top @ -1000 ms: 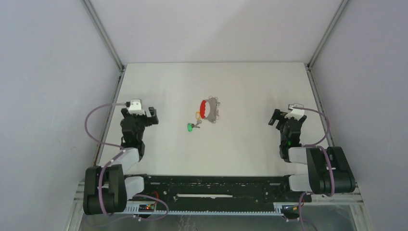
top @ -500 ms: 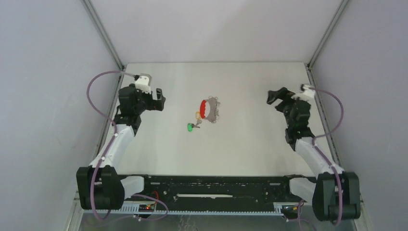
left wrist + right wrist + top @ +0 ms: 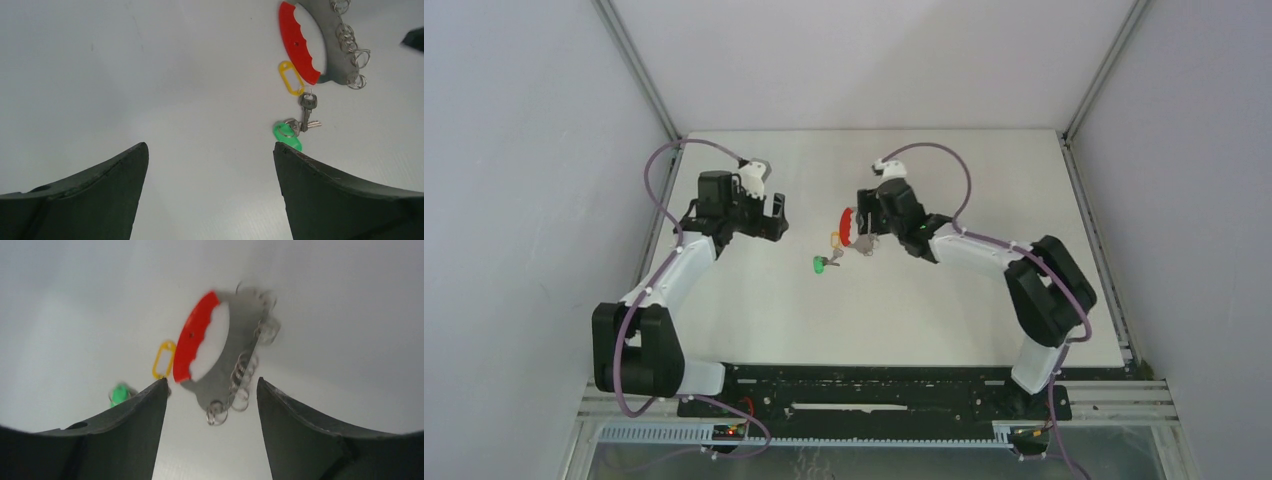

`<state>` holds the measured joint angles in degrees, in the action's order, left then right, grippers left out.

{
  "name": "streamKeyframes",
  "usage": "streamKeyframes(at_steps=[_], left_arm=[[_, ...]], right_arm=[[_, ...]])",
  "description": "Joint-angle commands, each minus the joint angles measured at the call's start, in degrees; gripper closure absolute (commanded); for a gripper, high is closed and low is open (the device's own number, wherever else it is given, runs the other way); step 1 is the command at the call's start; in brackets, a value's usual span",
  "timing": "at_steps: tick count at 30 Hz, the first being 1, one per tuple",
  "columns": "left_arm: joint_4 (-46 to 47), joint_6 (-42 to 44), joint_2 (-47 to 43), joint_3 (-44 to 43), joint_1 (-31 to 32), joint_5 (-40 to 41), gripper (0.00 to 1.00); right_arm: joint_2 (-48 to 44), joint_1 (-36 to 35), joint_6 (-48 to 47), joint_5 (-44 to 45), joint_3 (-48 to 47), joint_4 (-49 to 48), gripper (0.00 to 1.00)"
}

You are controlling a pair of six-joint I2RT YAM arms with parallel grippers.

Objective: Put the keys on the keyring

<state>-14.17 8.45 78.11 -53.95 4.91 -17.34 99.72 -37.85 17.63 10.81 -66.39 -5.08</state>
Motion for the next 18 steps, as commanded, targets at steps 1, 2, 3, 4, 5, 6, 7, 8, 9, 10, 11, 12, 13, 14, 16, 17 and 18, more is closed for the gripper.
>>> streamKeyframes(at_steps=[1,2,3,4,5,6,7,8,9,10,11,12,13,14,16,17,18], left_arm=[[-5.34,2.07,-0.17,-3.66,0.06,-2.47,0.00],[-6.10,2.24,-0.35,-3.78,0.04,-2.75,0.00],[-6.66,2.34,-0.45,-3.84,0.02,-2.91,0.00],[-7.07,2.34,-0.56,-3.86,0.02,-2.81,0.00],[-7.47,2.36,-0.66,-3.93,0.02,-2.92,0.00],[-7.79,2.36,-0.79,-3.88,0.02,-2.88,0.01],[-8.00,2.44,-0.93,-3.92,0.01,-2.81,0.01],[-8.12,2.45,-1.01,-3.84,0.04,-2.64,0.01],[-8.15,2.45,-1.17,-3.82,0.02,-2.26,0.01],[-8.22,2.44,-1.26,-3.85,0.03,-2.01,0.02],[-8.32,2.45,-1.41,-3.95,0.03,-1.71,0.02],[-8.48,2.45,-1.46,-4.07,0.02,-1.41,0.02],[-8.70,2.53,-1.61,-4.18,0.02,-1.37,0.02],[-8.99,2.60,-1.76,-4.45,0.03,-1.37,0.02],[-9.37,2.67,-2.04,-4.71,0.06,-1.31,0.02],[-9.42,2.71,-2.39,-4.67,0.02,-1.44,0.02],[-9.42,2.76,-2.55,-4.67,0.02,-1.59,0.02]], right_arm=[[3.63,-4.22,-2.12,4.05,-1.88,6.83,0.30],[4.23,-4.77,-1.89,3.99,-1.90,7.05,0.33],[4.67,-5.50,-1.80,4.08,-1.90,7.29,0.36],[5.10,-6.18,-1.74,4.45,-1.82,7.54,0.37],[5.48,-6.79,-1.58,4.67,-1.90,7.83,0.38],[5.75,-7.29,-1.30,4.69,-1.90,8.17,0.38],[6.08,-7.59,-1.03,4.48,-1.88,8.36,0.39],[6.50,-7.95,-0.57,4.34,-1.88,8.65,0.40],[6.77,-8.07,-0.04,4.09,-1.85,8.87,0.41],[7.11,-8.11,0.57,3.95,-1.85,8.98,0.41],[7.38,-8.12,1.09,4.00,-1.87,9.01,0.42],[7.74,-8.12,1.42,4.23,-1.86,8.99,0.42],[8.35,-8.12,1.77,4.39,-1.82,8.91,0.43],[8.63,-8.06,1.94,4.32,-1.88,8.78,0.43],[9.41,-7.87,2.14,4.31,-1.83,8.41,0.43],[9.82,-7.67,2.27,4.24,-1.89,8.15,0.43],[10.27,-7.54,2.24,4.22,-1.89,7.85,0.43]])
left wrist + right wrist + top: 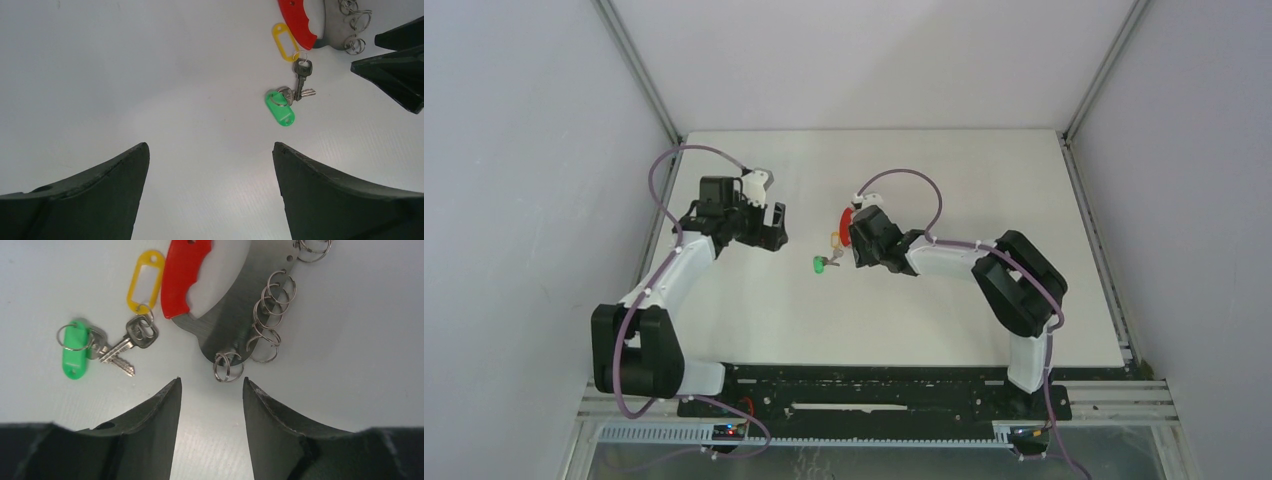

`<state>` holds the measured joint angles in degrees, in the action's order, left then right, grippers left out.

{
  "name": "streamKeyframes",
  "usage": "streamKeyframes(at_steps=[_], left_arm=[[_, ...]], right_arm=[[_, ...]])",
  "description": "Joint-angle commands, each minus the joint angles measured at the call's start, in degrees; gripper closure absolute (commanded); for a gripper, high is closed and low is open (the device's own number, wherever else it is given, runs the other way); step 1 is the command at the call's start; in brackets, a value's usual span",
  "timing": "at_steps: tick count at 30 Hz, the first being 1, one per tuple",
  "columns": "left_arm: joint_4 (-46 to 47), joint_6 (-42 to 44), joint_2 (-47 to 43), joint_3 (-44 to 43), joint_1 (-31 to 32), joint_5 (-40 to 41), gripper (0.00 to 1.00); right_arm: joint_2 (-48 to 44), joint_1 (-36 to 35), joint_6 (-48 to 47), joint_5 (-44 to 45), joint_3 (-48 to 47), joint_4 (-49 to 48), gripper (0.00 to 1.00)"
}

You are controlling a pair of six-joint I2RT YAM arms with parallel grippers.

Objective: Put the keys on the keyring

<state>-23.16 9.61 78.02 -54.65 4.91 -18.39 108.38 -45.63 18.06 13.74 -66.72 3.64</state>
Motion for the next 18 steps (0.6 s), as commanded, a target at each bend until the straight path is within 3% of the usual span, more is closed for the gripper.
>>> streamKeyframes(at_steps=[1,18], left_arm=[[-0.50,1.61,-2.63,-3.97,0.02,-0.66,0.02],[-0.66,3.29,-3.00,-1.97,0.02,0.18,0.02]], right_arm=[[2.03,0.39,1.84,1.37,-1.54,-1.16,0.43],[5.84,2.20,2.73,1.14,-3.90,-3.11,0.55]])
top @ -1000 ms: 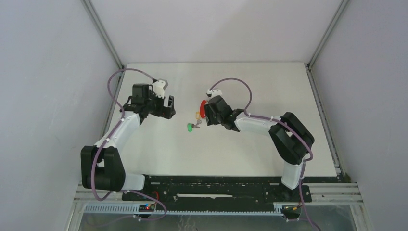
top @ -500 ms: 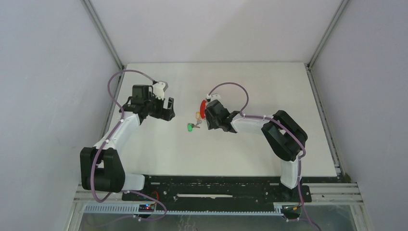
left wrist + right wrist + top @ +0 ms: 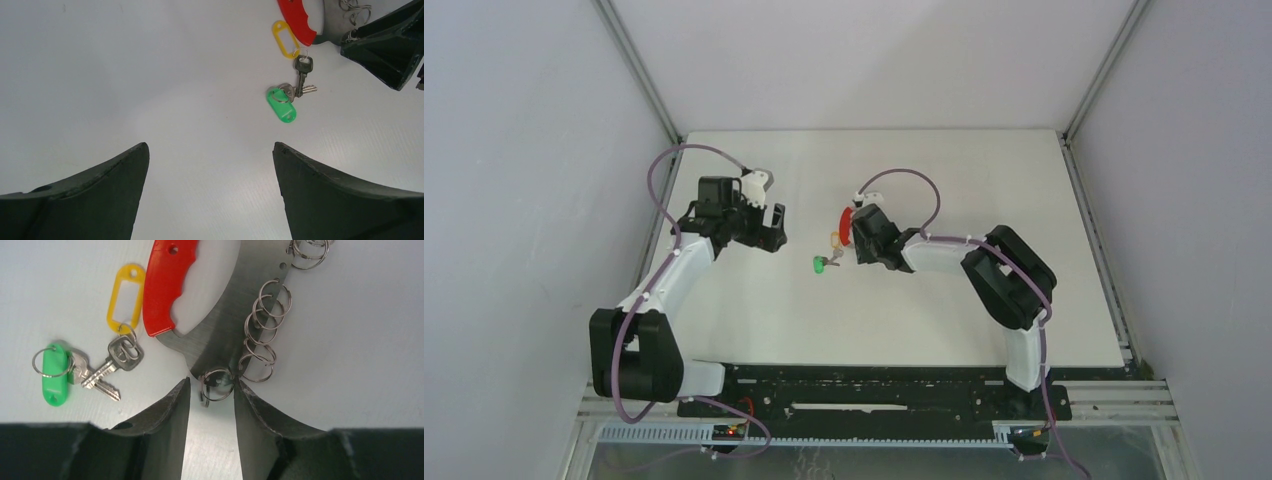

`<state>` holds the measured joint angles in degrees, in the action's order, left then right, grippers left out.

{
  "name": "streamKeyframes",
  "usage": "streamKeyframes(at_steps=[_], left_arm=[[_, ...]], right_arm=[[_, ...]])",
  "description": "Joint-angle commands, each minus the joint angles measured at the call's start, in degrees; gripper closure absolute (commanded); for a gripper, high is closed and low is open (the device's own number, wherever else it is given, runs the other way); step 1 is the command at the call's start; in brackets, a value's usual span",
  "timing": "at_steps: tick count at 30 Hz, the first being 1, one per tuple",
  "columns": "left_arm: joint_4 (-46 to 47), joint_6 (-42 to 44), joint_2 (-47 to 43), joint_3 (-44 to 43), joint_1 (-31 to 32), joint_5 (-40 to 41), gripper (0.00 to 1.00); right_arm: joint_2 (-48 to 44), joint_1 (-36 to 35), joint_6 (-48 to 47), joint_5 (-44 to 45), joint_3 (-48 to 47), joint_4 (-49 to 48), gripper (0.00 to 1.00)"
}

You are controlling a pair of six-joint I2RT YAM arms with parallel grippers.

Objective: Put the keys on the keyring

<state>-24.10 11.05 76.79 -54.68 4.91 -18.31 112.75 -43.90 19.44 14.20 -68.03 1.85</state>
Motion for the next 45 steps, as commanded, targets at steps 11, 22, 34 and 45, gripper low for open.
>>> streamKeyframes(at_steps=[11,22,34,45], left_arm=[[0.41,3.04,-2.65,-0.52,0.06,-0.48,0.01],[-4.01,8.28,-4.18,-4.80,0.10,-7.38,0.00],[-15.75,32.08,-16.15,-9.60,2.23,-21.99,0.00],[-13.58,23.29,-30.10,-1.77,13.50,-22.37,0.00]], right_arm=[[2.49,0.73,1.76,1.72,-4.31,-1.32,1.00],[-8.18,0.19,-6.55,-1.35,-4.15,-3.13,1.00],[-20.81,-2.95,-10.51,-7.95,-2.47,-2.11,1.00],[-32.23,-12.71,-12.63,-7.93,-1.23,2.29,1.00]])
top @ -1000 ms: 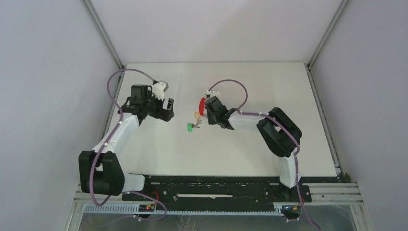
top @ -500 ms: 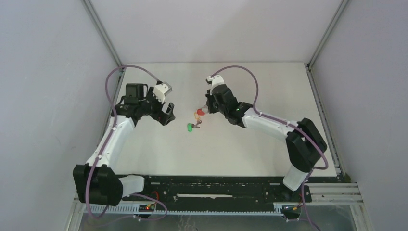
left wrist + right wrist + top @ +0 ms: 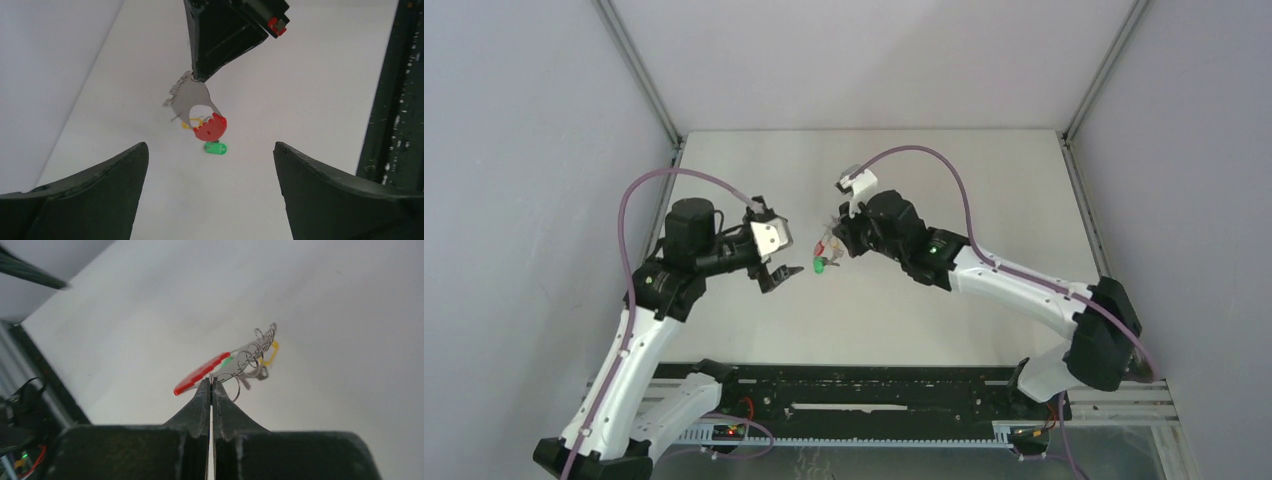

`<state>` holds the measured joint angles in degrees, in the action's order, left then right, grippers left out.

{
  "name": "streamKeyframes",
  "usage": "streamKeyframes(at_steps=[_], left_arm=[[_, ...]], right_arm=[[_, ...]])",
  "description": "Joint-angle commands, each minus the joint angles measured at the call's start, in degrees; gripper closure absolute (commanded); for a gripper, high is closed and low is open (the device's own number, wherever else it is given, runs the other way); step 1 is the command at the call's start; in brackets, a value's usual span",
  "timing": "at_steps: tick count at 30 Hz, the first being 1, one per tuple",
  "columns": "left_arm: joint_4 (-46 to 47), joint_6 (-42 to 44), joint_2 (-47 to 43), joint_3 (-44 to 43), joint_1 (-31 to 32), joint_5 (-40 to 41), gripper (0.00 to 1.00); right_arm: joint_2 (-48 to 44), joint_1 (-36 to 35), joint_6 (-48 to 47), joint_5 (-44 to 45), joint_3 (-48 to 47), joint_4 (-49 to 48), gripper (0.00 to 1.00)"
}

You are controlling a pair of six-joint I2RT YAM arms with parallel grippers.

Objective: Put the keys on the keyring

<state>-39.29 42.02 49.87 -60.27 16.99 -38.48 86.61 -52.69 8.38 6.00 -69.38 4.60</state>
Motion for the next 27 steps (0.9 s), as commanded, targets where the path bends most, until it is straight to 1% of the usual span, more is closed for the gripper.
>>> streamKeyframes(at_steps=[1,3,7,10,12,13,17,19,22,24,27], left_arm=[[2.23,-10.33,-4.18,4.69,1.50,-2.78,0.00],[3.21,-13.71,-6.61,6.90,1.68,-4.58,0.00],[8.88,-22.32,-11.93,11.19,2.53,-5.73,0.00],[10.80,-26.15,-13.49,11.00,2.91,-6.91,0.00],[10.68,-26.97,-14.09,9.91,2.83,-8.42,0.01],[9.58,-25.72,-14.44,9.35,2.89,-10.07,0.03],[4.04,-18.77,-16.85,7.82,2.87,-16.29,0.09],[-0.06,-15.16,-17.73,7.12,2.87,-17.44,0.12],[-4.85,-9.91,-18.12,5.73,2.87,-18.44,0.22],[-6.16,-8.27,-18.34,5.02,2.87,-18.83,0.28],[-6.33,-8.18,-18.64,3.88,2.87,-20.05,0.33]], right_arm=[[-7.12,-4.97,-1.39,1.10,0.30,-0.39,1.00],[-9.48,-6.78,-0.34,2.00,1.11,-0.81,1.00],[-12.68,-9.97,2.02,1.09,2.46,-2.84,1.00],[-14.12,-12.55,1.79,-1.35,2.62,-3.15,1.00],[-14.96,-13.56,1.75,-5.06,2.65,-2.59,1.00],[-15.44,-13.86,2.05,-8.27,2.66,-2.28,1.00],[-16.73,-14.70,3.06,-16.04,3.06,-2.11,1.00],[-17.39,-14.74,3.70,-19.17,3.52,-2.58,1.00],[-17.83,-14.73,4.22,-24.06,3.59,-3.18,1.00],[-17.91,-14.75,4.36,-26.12,3.62,-3.66,1.00],[-17.75,-14.74,4.36,-28.54,3.58,-4.07,1.00]])
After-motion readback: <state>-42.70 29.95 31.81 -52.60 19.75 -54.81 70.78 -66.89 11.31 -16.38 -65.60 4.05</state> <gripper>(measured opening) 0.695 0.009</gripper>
